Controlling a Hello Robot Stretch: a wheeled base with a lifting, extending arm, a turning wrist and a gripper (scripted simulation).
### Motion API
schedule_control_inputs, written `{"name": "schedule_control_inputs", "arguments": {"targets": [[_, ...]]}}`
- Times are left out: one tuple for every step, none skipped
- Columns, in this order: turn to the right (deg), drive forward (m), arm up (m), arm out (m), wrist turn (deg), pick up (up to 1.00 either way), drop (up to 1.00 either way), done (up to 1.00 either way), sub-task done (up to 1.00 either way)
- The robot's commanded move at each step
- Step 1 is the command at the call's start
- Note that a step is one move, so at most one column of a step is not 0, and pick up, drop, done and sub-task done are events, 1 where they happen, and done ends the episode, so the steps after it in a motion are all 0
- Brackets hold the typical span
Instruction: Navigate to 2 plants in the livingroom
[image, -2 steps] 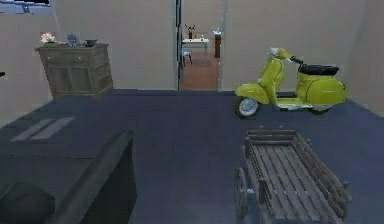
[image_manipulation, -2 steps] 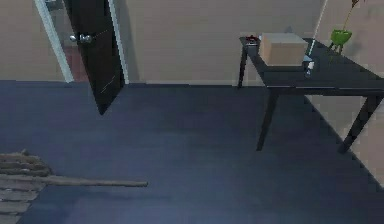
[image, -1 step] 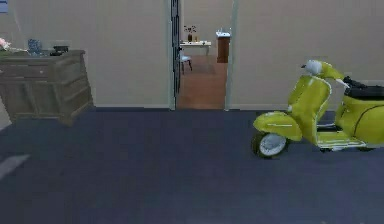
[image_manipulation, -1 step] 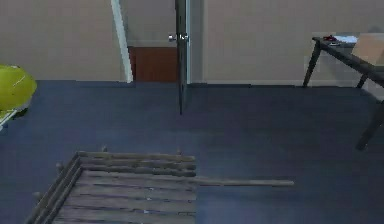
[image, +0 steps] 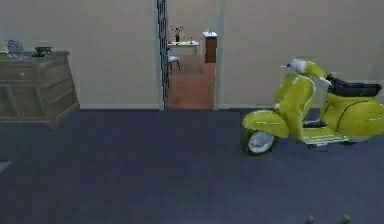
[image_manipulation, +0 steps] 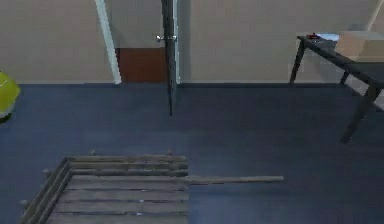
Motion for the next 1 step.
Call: {"name": "schedule_control_inputs", "arguments": {"targets": [[0.0, 0.5, 0.0, 0.0, 0.0, 0.0, 0.0, 0.0, 0.0]]}}
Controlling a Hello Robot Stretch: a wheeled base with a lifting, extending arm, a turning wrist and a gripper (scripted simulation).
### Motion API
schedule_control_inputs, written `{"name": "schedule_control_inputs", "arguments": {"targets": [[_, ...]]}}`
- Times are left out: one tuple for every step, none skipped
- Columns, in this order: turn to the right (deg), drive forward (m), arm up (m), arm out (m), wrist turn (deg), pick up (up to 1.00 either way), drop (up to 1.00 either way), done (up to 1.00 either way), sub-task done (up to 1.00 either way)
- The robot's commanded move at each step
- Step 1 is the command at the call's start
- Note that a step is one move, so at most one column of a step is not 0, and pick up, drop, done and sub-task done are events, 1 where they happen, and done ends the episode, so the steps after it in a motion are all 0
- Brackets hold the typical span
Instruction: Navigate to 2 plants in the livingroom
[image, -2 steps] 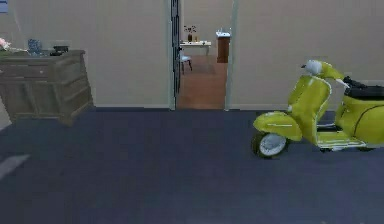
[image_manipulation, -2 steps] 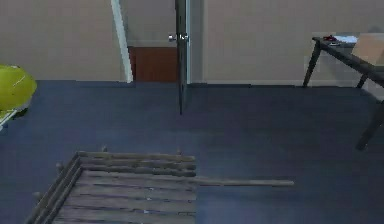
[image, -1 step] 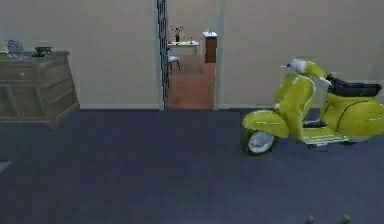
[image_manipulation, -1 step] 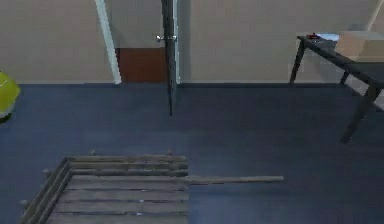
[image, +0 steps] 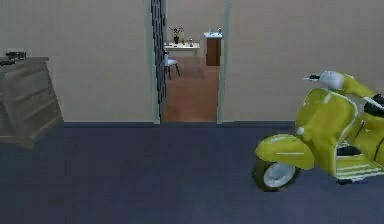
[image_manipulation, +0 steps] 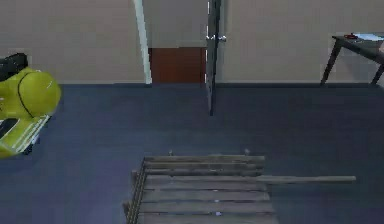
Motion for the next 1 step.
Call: {"name": "schedule_control_inputs", "arguments": {"targets": [[-39.0, 0.0, 0.0, 0.0, 0.0, 0.0, 0.0, 0.0, 0.0]]}}
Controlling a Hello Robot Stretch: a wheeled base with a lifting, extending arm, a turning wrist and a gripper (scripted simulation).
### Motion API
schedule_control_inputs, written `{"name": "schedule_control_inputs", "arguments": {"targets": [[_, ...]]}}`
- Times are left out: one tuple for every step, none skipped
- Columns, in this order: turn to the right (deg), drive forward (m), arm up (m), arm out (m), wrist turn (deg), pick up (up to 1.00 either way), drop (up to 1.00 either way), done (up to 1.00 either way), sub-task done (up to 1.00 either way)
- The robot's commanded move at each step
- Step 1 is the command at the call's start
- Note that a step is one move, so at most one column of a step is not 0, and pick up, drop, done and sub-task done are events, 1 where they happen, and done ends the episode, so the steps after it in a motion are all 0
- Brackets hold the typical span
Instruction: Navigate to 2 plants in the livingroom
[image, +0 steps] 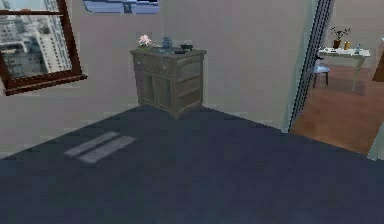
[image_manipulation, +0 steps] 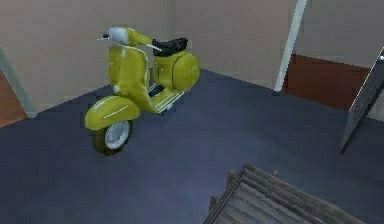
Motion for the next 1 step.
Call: {"name": "schedule_control_inputs", "arguments": {"targets": [[0.0, 0.2, 0.0, 0.0, 0.0, 0.0, 0.0, 0.0, 0.0]]}}
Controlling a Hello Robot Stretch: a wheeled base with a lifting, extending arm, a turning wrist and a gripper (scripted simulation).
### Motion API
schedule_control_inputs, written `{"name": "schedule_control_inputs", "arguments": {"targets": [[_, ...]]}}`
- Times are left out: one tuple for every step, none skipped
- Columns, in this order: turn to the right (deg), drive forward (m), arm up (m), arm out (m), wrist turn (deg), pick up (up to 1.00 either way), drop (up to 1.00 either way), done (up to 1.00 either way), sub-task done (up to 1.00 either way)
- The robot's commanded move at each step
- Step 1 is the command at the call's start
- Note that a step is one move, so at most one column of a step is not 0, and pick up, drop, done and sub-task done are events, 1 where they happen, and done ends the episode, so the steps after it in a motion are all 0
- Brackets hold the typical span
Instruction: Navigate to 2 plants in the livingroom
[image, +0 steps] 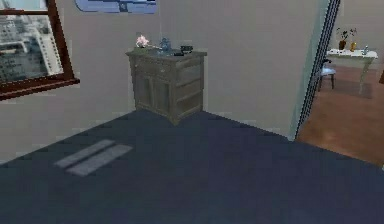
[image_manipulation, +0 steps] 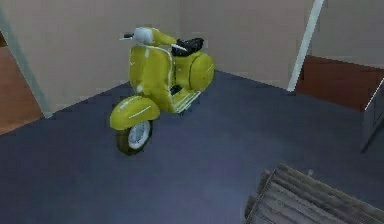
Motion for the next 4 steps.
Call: {"name": "schedule_control_inputs", "arguments": {"targets": [[-9.0, 0.0, 0.0, 0.0, 0.0, 0.0, 0.0, 0.0, 0.0], [0.0, 1.0, 0.0, 0.0, 0.0, 0.0, 0.0, 0.0, 0.0], [-3.0, 0.0, 0.0, 0.0, 0.0, 0.0, 0.0, 0.0, 0.0], [0.0, 1.0, 0.0, 0.0, 0.0, 0.0, 0.0, 0.0, 0.0]]}}
